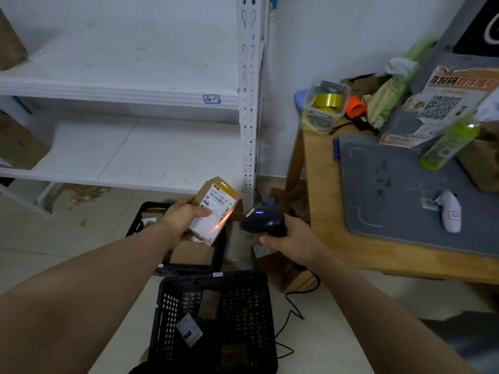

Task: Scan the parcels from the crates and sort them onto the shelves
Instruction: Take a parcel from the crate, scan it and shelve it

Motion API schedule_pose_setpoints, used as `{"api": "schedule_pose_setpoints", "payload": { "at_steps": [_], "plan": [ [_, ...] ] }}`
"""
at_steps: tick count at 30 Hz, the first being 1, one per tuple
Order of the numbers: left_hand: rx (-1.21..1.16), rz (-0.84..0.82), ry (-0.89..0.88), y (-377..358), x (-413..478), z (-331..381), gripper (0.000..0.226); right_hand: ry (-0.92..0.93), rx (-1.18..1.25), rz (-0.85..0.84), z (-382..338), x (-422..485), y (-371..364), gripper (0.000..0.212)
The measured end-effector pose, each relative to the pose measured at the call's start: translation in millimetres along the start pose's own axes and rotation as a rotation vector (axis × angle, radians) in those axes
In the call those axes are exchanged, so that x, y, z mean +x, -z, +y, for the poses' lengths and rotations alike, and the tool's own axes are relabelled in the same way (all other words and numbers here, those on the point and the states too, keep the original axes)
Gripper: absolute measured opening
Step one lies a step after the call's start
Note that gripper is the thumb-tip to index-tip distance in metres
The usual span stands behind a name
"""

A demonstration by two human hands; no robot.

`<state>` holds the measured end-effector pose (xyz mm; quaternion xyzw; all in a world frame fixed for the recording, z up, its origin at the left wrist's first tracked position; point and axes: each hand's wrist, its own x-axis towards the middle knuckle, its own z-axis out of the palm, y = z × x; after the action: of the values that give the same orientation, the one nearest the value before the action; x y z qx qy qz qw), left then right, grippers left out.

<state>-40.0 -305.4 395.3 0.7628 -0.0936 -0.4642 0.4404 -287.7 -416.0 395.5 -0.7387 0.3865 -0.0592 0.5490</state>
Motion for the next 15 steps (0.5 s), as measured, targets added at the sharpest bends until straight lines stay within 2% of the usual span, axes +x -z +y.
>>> {"api": "schedule_pose_setpoints", "payload": {
  "at_steps": [4, 15],
  "plan": [
    [0.029, 0.006, -0.008, 3, -3, 1, 0.038, 0.038, -0.135, -0.043, -6, -2, 0, 0.034],
    [0.033, 0.001, -0.017, 1, -8, 2, 0.038, 0.039, -0.167, -0.066, -13, 1, -5, 0.029]
  ]
}}
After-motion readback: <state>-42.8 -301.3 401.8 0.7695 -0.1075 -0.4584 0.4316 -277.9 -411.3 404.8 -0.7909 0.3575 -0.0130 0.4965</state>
